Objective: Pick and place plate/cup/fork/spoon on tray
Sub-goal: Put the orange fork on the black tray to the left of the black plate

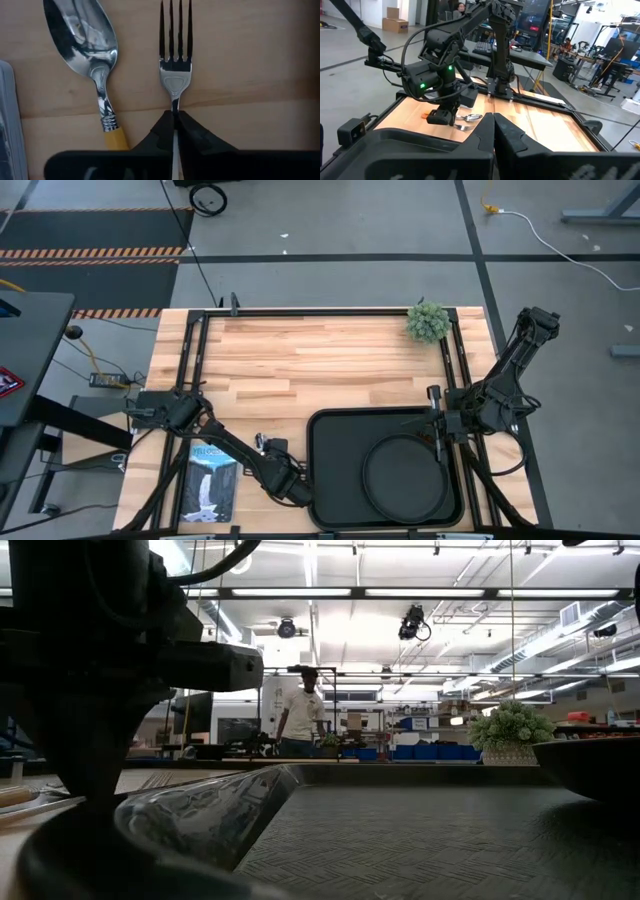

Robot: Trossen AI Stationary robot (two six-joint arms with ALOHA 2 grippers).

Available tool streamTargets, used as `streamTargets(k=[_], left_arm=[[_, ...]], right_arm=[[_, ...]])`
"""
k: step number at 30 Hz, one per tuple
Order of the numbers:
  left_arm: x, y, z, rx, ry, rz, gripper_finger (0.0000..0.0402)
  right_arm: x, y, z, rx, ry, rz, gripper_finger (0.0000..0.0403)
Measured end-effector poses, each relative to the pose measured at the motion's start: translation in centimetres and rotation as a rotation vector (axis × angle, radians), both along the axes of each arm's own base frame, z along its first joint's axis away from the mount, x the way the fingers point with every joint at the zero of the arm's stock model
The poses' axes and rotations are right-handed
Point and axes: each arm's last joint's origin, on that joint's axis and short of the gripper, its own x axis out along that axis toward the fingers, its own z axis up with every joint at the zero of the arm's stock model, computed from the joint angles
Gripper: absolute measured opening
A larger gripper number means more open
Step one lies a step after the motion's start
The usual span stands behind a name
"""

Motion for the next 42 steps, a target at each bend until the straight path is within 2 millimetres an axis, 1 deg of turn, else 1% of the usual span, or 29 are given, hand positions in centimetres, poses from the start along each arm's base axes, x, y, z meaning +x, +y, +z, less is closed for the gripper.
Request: streamTargets(k=[6, 9, 14, 19, 26, 34, 42], left_arm=[[0.0, 0.1, 0.0, 0.028, -0.010, -0.034, 0.0022], [-0.1, 0.2, 0.3, 0.048, -0.020, -0.041, 0.0022], [-0.1, 0.6, 2.4, 0.083, -0.112, -0.045, 0.0017], [0.4, 0.5, 3.3, 0.104, -0.224, -0.050, 0.0024], [2.9, 0.6, 3.8, 0.102, -0.441, -0.104, 0.0022], [5.4, 1.4, 4.4, 0.049, -0.590, -0.128, 0.0022], [6.7, 1.1, 5.0, -0.037, -0.715, -0.117, 0.0021]], right_arm=[[0.0, 0.0, 0.0, 0.000, 0.000, 0.000, 0.0005], [0.0, 0.0, 0.0, 0.000, 0.000, 0.000, 0.0005], [0.0, -0.1, 0.0, -0.015, -0.003, -0.019, 0.0005], [-0.1, -0.2, 0.1, -0.015, -0.009, -0.035, 0.0005], [-0.1, -0.2, 0.2, -0.015, -0.011, -0.037, 0.0005], [-0.1, -0.2, 0.2, -0.014, -0.012, -0.036, 0.0005], [-0.1, -0.2, 0.2, -0.014, -0.011, -0.031, 0.0005]])
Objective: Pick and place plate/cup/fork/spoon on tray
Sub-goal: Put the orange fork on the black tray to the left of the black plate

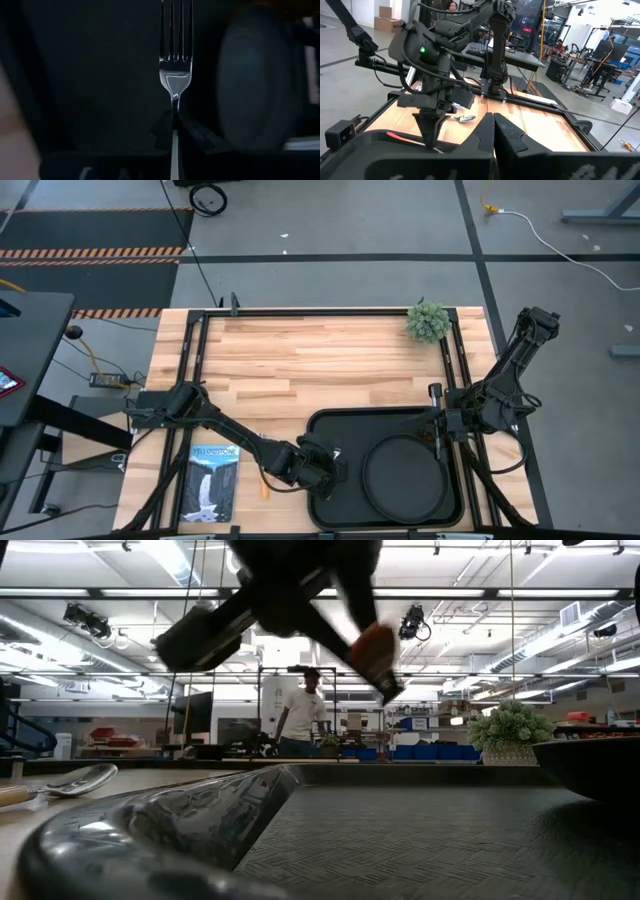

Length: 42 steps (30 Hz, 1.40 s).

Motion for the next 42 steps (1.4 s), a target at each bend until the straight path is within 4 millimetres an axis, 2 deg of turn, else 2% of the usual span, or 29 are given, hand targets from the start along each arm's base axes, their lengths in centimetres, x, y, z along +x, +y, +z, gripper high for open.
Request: streamTargets(k=[5, 12, 14, 20, 25, 30, 36, 42], left_arm=[[0.5, -0.9, 0.1, -0.057, -0.088, 0.009, 0.0021], [1.8, -2.4, -2.3, -0.076, -0.166, 0.018, 0.0021], [2.4, -2.7, -2.6, -0.063, -0.155, 0.021, 0.0021], [4.1, -3.7, -1.2, 0.002, -0.081, 0.000, 0.0020], [5.1, -4.2, -1.8, 0.046, -0.001, 0.010, 0.0020], [5.5, -3.8, -3.3, 0.053, 0.040, 0.029, 0.0020], [6.1, -3.1, -3.5, 0.034, 0.034, 0.034, 0.0023], [6.3, -2.8, -3.7, 0.023, 0.048, 0.033, 0.0045]], right_arm=[[0.0, 0.0, -0.1, -0.006, 0.005, 0.006, 0.0005], [-0.3, 0.3, -0.1, -0.009, 0.008, 0.030, 0.0005], [-0.4, 0.4, -0.1, -0.009, 0.007, 0.040, 0.0005], [-0.5, 0.5, 0.0, -0.005, 0.004, 0.049, 0.0005], [-0.5, 0.5, 0.0, -0.001, 0.001, 0.049, 0.0005], [-0.5, 0.5, 0.0, -0.001, 0.001, 0.048, 0.0005], [-0.5, 0.5, 0.0, -0.001, 0.001, 0.048, 0.0005], [-0.5, 0.5, 0.0, -0.001, 0.001, 0.049, 0.0005]])
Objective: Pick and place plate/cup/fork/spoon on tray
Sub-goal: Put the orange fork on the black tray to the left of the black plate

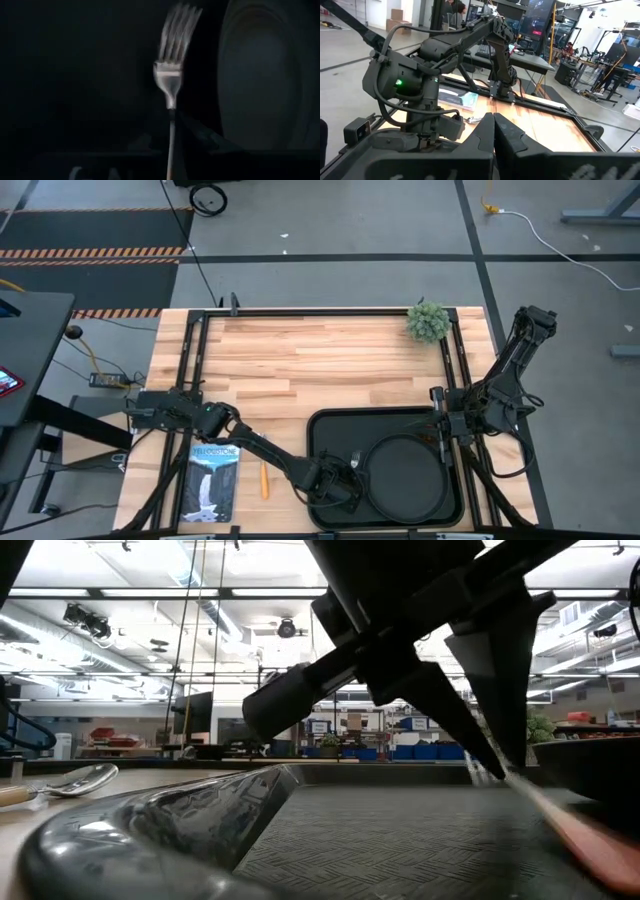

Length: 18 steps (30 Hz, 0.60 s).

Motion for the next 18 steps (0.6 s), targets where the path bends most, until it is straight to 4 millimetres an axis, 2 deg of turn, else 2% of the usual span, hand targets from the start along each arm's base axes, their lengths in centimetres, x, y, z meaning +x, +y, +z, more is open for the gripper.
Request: streamTargets(k=[11, 18], left_arm=[[0.02, 0.06, 0.10, 0.013, 0.008, -0.025, 0.0079], [0.08, -0.09, 0.48, -0.025, 0.085, -0.273, 0.0080]], right_arm=[[0.00, 0.00, -0.01, 0.003, 0.000, 0.000, 0.0005], [0.00, 0.00, 0.00, 0.003, 0.000, 0.000, 0.0005]])
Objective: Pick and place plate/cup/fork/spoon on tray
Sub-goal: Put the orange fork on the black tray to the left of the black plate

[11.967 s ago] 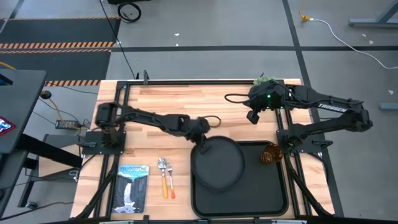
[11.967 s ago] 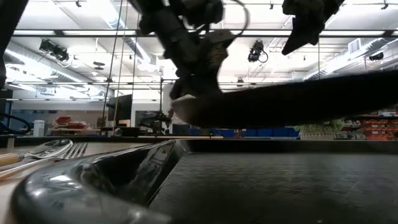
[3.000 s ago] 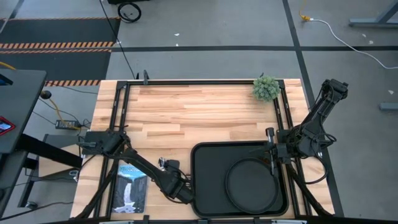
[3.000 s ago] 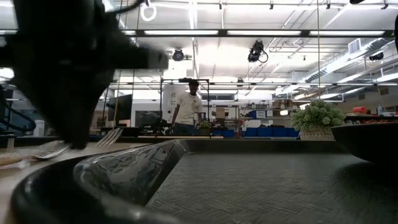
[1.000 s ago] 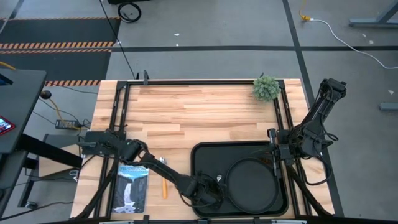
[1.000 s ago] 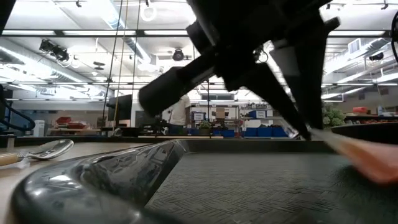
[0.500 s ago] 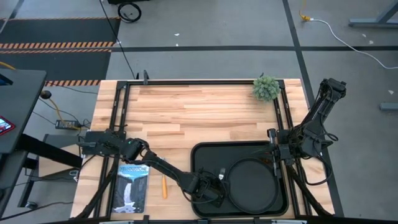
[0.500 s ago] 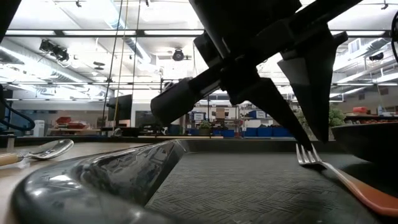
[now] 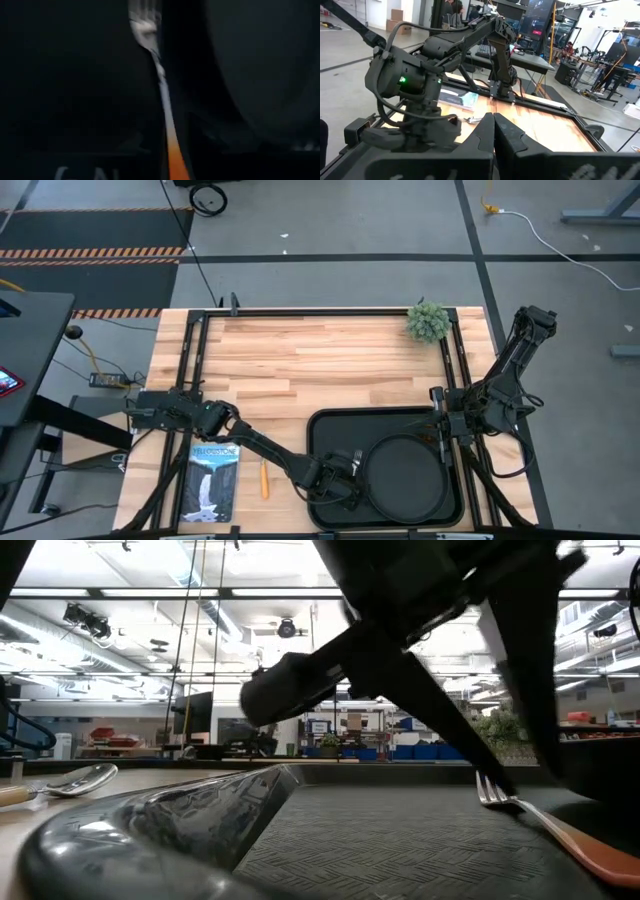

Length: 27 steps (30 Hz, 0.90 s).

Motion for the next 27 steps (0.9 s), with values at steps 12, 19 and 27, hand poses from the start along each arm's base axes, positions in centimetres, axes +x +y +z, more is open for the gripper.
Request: streamTargets(k=[12, 19, 27], left_arm=[[-0.6, -0.9, -0.3, 0.154, 0.055, -0.525, 0.0055], [-1.0, -2.0, -0.2, 0.178, 0.032, -0.707, 0.0050], [-1.4, -2.9, -0.1, 0.195, 0.008, -0.744, 0.0050]], right_arm=[[0.0, 0.0, 0.0, 0.002, -0.001, 0.000, 0.0005], [0.0, 0.0, 0.0, 0.006, -0.003, 0.000, 0.0005], [0.0, 0.0, 0.1, 0.014, -0.009, 0.001, 0.0005]])
